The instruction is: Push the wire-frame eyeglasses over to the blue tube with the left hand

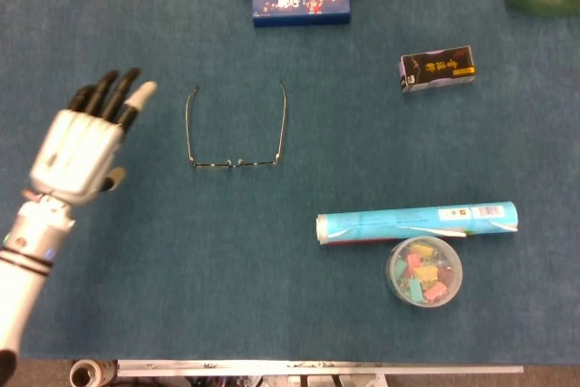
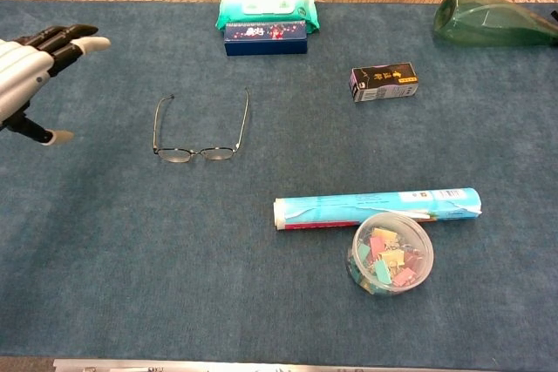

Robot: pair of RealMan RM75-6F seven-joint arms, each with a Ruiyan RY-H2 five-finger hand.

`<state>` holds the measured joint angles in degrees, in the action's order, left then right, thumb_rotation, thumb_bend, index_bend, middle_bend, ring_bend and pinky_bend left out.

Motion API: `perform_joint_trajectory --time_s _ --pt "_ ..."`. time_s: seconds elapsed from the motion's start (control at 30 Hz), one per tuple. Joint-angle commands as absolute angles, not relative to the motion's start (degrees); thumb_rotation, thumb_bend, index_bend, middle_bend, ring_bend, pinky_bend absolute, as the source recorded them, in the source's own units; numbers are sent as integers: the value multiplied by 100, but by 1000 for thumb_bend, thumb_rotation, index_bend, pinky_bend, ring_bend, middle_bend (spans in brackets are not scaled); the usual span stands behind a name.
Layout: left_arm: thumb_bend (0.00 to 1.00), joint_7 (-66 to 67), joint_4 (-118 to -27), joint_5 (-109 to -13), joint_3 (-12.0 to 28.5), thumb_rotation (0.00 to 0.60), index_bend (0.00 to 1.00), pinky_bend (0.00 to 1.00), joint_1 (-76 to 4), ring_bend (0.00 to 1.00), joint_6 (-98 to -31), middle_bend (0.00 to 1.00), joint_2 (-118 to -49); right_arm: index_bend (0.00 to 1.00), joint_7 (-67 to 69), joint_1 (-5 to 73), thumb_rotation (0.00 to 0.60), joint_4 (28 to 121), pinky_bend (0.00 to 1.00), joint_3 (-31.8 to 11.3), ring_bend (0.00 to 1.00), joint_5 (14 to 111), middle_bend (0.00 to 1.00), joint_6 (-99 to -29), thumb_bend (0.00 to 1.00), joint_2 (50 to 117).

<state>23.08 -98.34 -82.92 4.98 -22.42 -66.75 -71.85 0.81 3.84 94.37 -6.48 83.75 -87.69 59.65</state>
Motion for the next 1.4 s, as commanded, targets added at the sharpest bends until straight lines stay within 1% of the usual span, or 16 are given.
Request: perform_joint_trajectory --time_s 0.03,0.3,0.7,1.07,1.4 --pt "0 2596 -9928 -8024 669 600 0 166 -2529 0 -6364 0 -7317 552 105 366 600 9451 529 -659 432 8363 460 -8789 170 5941" --pt "0 3085 -9761 -7415 896 600 0 166 -3165 0 -5680 0 -7634 552 140 312 600 9502 529 -681 433 8382 460 -8890 170 5883" --pt "0 3602 -9284 -6582 904 600 0 163 -3855 0 -5037 0 -8031 552 159 306 600 9494 529 -704 432 8354 460 -8877 170 5871" --pt "0 3655 -8705 -6080 801 600 0 163 -4234 0 -4883 0 -8613 552 166 314 600 9477 529 -714 432 8326 460 -8835 169 5875" --pt "0 3564 -8387 -5912 723 600 0 163 -4472 0 -4805 0 -8905 551 190 308 600 9468 529 -727 432 8315 460 -8837 169 5866"
